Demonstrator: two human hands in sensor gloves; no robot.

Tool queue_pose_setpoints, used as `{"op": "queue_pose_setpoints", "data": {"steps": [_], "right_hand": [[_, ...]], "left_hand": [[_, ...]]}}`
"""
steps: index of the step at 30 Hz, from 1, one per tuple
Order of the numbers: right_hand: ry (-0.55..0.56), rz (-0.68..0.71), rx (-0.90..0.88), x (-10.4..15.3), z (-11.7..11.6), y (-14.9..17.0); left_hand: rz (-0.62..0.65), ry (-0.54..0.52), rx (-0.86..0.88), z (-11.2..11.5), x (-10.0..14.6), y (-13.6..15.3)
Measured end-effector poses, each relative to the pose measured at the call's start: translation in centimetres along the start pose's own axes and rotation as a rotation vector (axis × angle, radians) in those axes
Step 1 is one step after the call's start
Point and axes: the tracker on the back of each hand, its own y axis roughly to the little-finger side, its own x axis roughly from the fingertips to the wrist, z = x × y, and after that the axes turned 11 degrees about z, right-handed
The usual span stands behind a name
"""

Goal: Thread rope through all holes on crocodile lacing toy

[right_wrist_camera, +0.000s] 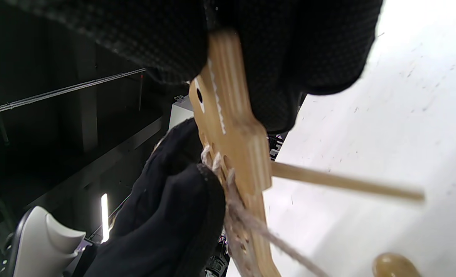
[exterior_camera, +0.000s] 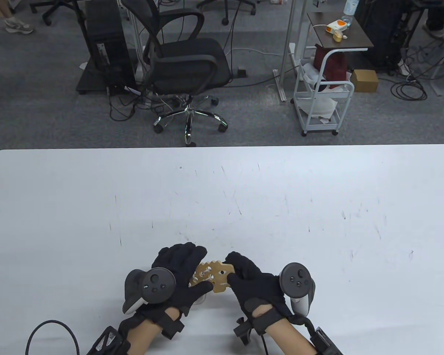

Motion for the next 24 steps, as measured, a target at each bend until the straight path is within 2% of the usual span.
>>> {"op": "queue_pose_setpoints", "data": {"steps": [8, 15, 19, 24], "right_hand": [[0.03, -0.024, 0.004, -0.1, 0.8, 0.3], [0.075, -0.051, -0.018, -0.2, 1.6, 0.6], [0.099, -0.07, -0.05, -0.2, 2.0, 0.8], [0.133, -0.088, -0.095, -0.2, 2.6, 1.0]], "left_hand": [[-0.046, -0.078, -0.012, -1.6, 0.4, 1.4], [-0.136, -0.176, 0.031, -3.4, 1.2, 3.8], [-0.187, -0.227, 0.077, -4.0, 1.6, 5.0], [-0.239, -0.239, 0.103, -3.9, 1.7, 6.1]]}}
